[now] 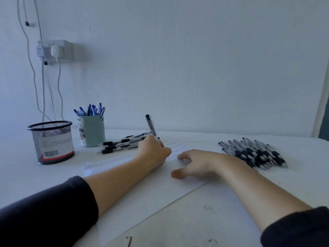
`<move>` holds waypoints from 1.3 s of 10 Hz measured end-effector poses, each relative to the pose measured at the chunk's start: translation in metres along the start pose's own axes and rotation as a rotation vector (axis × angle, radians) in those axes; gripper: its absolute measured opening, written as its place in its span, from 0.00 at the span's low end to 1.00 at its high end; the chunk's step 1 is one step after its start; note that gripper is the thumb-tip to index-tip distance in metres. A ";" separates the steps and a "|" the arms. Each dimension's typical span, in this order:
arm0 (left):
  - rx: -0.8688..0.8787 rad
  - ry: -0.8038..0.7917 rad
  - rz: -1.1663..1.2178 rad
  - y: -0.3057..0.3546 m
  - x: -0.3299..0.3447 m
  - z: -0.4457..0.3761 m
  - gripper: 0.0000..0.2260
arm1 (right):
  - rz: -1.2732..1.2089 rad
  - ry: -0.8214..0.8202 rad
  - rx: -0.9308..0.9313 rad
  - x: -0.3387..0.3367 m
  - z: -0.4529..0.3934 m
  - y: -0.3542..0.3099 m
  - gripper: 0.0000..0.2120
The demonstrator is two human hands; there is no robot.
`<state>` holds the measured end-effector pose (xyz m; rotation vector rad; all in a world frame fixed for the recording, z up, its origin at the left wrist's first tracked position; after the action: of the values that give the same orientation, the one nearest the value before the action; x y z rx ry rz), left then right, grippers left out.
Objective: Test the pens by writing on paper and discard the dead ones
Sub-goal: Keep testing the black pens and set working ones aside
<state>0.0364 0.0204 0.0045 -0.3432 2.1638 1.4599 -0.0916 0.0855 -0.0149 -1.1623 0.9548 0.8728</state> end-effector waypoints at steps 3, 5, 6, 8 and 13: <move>0.002 -0.002 -0.011 0.002 0.000 0.001 0.09 | 0.008 -0.008 0.001 0.000 0.001 0.000 0.40; 0.003 -0.002 -0.009 0.002 0.000 0.002 0.08 | 0.013 -0.007 -0.003 -0.001 0.001 -0.001 0.40; 0.004 -0.007 -0.015 0.002 0.000 0.002 0.08 | 0.010 -0.006 -0.006 -0.001 0.002 -0.001 0.40; 0.023 -0.010 -0.015 0.004 0.001 0.003 0.06 | 0.003 -0.008 0.000 0.000 0.001 0.000 0.41; 0.046 -0.019 -0.047 0.005 0.004 0.003 0.06 | 0.015 -0.007 0.000 -0.001 0.002 0.000 0.40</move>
<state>0.0318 0.0249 0.0057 -0.3600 2.1564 1.3802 -0.0913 0.0873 -0.0138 -1.1523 0.9589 0.8889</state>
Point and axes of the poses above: each hand's wrist, its own z-axis away from the middle knuckle, its own x-axis out of the palm, y = z × x, the point moved 6 cm from there along -z, towards the middle knuckle, and after that the axes turned 4 degrees about z, right-handed, at the moved point
